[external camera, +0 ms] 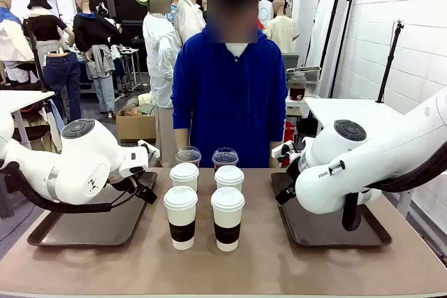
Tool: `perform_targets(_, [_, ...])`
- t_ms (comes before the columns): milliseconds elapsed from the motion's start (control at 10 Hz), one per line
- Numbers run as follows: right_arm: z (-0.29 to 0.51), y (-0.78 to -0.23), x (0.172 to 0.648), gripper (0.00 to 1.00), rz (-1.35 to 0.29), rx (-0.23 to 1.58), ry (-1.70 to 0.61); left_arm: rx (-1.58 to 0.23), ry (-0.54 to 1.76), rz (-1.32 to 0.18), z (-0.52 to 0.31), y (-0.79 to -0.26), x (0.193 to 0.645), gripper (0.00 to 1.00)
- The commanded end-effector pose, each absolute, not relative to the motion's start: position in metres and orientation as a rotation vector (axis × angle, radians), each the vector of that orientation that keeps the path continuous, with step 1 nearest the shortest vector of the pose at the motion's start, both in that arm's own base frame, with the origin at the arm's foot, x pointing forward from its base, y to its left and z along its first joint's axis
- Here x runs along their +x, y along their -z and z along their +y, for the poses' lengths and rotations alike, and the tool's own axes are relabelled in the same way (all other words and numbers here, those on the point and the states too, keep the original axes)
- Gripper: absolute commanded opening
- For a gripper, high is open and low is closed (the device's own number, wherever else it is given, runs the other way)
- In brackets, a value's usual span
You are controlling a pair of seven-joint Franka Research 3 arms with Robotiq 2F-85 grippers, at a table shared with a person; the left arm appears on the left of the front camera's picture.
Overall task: Distribute the coffee onto the tray.
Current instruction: Pick up one iced Americano and place it on the right Handle tray.
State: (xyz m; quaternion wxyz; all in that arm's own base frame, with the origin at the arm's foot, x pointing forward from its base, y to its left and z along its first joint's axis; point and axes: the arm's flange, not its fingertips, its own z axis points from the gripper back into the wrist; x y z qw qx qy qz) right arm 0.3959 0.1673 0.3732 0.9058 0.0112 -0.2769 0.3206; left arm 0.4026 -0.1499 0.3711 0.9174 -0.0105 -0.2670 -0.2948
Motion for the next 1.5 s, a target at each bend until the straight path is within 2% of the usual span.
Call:
perform_targets(0, [0.1673,-0.3732,0.3959,1.0,-0.572,0.023,-0.662,-0.022,0.607,-0.549,-0.15,-0.3712,0.4026,1.0])
perform_targets(1400, [0.1673,-0.3732,0.3959,1.0,-0.572,0.023,-0.662,-0.022,0.607,-0.549,-0.15,-0.3712,0.4026,1.0])
